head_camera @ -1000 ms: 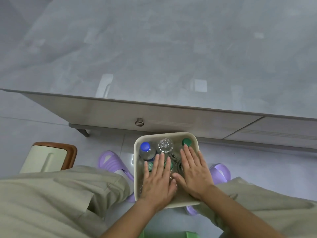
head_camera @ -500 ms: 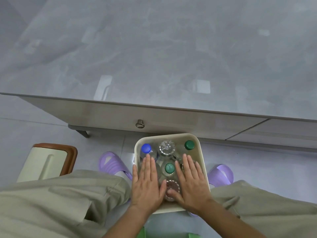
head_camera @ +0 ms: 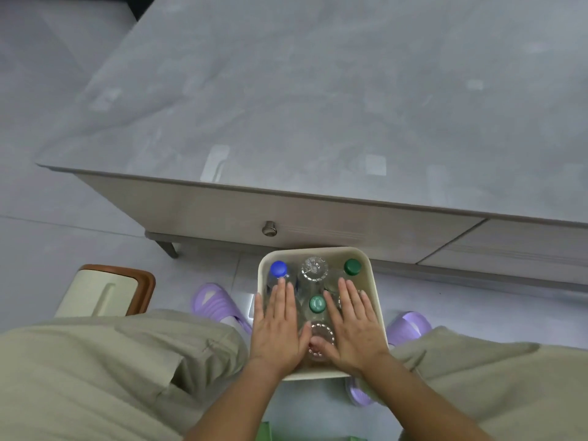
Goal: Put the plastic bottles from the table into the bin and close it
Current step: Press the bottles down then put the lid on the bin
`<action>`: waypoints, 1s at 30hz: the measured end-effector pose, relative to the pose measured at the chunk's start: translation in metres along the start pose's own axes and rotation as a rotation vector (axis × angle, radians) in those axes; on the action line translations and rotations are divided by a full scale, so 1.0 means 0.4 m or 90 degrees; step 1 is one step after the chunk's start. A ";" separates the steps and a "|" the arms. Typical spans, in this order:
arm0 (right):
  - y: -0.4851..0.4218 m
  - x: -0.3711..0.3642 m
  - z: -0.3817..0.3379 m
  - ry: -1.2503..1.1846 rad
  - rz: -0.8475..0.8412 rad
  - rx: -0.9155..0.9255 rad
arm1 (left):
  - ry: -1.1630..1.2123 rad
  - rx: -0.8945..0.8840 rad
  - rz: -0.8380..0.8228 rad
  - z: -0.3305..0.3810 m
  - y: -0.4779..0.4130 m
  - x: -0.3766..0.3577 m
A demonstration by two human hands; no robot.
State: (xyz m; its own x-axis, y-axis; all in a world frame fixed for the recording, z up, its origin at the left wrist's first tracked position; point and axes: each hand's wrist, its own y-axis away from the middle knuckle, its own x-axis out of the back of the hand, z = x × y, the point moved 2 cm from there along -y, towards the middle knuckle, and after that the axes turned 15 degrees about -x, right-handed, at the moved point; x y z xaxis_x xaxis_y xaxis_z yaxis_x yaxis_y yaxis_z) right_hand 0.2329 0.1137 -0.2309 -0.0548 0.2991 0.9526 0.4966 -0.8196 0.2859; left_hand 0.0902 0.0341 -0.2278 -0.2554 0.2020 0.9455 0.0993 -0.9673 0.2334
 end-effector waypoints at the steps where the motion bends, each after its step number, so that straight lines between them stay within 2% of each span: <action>1: 0.000 0.000 0.000 0.000 0.001 -0.001 | 0.008 -0.001 0.005 -0.002 -0.001 0.004; 4: -0.005 0.024 0.012 -0.048 0.033 0.021 | 0.035 -0.006 0.029 -0.015 0.013 0.022; 6: -0.009 0.054 0.029 -0.136 0.033 -0.027 | 0.090 0.037 0.042 -0.034 0.042 0.020; 8: -0.006 0.071 0.047 -0.262 0.093 -0.179 | 0.196 0.131 0.065 -0.049 0.082 0.008; 10: 0.003 0.072 0.062 -0.399 0.039 -0.376 | 0.317 0.229 0.061 -0.060 0.114 -0.003; 11: 0.004 0.068 0.068 -0.427 -0.007 -0.424 | 0.333 0.256 0.047 -0.057 0.121 0.002; 13: -0.008 0.068 0.076 -0.434 -0.068 -0.448 | 0.329 0.291 0.033 -0.057 0.125 0.015; 17: -0.060 0.114 0.010 -0.389 -0.119 -0.392 | 0.400 0.375 0.091 -0.085 0.193 0.039; 24: -0.093 0.121 -0.288 -0.337 -0.147 -0.209 | 0.471 0.609 0.194 -0.212 0.401 0.056; 30: -0.076 0.084 -0.483 -0.234 -0.251 -0.001 | 0.565 0.694 0.312 -0.286 0.546 0.016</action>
State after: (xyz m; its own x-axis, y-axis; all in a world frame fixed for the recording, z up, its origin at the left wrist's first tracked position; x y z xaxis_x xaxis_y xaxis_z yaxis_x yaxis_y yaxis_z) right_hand 0.0486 0.0542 -0.1877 0.0698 0.7358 0.6736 0.4981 -0.6107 0.6155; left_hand 0.0000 -0.1934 -0.1968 -0.4331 -0.6458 0.6288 0.8971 -0.2408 0.3705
